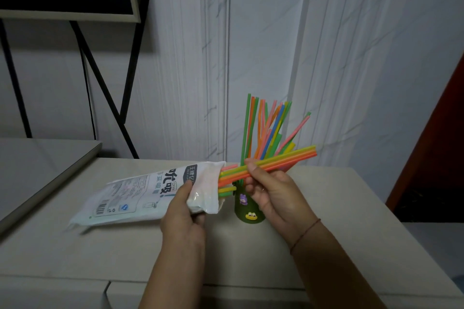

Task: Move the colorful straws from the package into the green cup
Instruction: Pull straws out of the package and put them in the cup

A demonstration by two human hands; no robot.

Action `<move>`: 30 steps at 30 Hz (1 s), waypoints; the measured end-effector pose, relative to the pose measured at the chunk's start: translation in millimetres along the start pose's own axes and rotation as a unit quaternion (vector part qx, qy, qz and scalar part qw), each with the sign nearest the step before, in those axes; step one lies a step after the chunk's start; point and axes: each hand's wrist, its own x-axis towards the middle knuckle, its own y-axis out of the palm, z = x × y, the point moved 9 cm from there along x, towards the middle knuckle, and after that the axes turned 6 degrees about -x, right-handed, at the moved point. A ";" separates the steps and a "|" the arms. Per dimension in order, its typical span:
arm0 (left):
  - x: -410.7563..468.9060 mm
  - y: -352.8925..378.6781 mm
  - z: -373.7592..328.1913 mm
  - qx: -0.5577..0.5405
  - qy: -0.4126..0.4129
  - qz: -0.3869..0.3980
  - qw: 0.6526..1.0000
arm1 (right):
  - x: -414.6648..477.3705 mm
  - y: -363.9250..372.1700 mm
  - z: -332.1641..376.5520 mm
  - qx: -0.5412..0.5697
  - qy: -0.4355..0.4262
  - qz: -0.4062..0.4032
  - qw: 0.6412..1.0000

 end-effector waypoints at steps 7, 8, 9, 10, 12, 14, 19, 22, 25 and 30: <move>3.4 -3.3 -3.4 -0.009 0.006 -0.017 1.000 | -0.3 -14.3 15.2 -0.101 -0.064 -0.067 0.991; 4.8 -3.6 -6.1 -0.013 0.009 -0.017 1.000 | -0.8 -18.6 19.2 -0.090 -0.066 -0.073 0.991; 5.7 -3.4 -8.1 -0.016 0.012 -0.015 1.000 | -1.0 -22.3 21.3 -0.077 -0.064 -0.077 0.992; 6.0 -3.0 -8.9 -0.015 0.013 -0.013 1.000 | -1.1 -24.6 21.9 -0.069 -0.060 -0.080 0.993; 4.9 -2.9 -7.3 -0.005 0.014 -0.012 1.000 | -1.3 -24.7 19.4 -0.065 -0.049 -0.080 0.993; 3.5 -2.5 -2.4 0.013 0.010 -0.008 1.000 | -1.3 -20.5 14.7 -0.069 -0.043 -0.074 0.994; -0.6 -1.3 0.5 0.018 0.007 -0.010 1.000 | -2.6 -21.0 21.1 -0.084 -0.058 -0.078 0.992; 0.9 -3.5 -5.5 -0.001 0.010 -0.018 1.000 | -3.6 -42.0 37.9 -0.070 -0.068 -0.113 0.989; 3.0 -5.9 -10.9 -0.007 0.015 -0.024 1.000 | -6.7 -69.5 52.1 -0.064 -0.082 -0.160 0.982; 3.4 -5.1 -9.8 -0.002 0.007 -0.018 1.000 | -10.7 -102.0 65.8 -0.131 -0.103 -0.227 0.960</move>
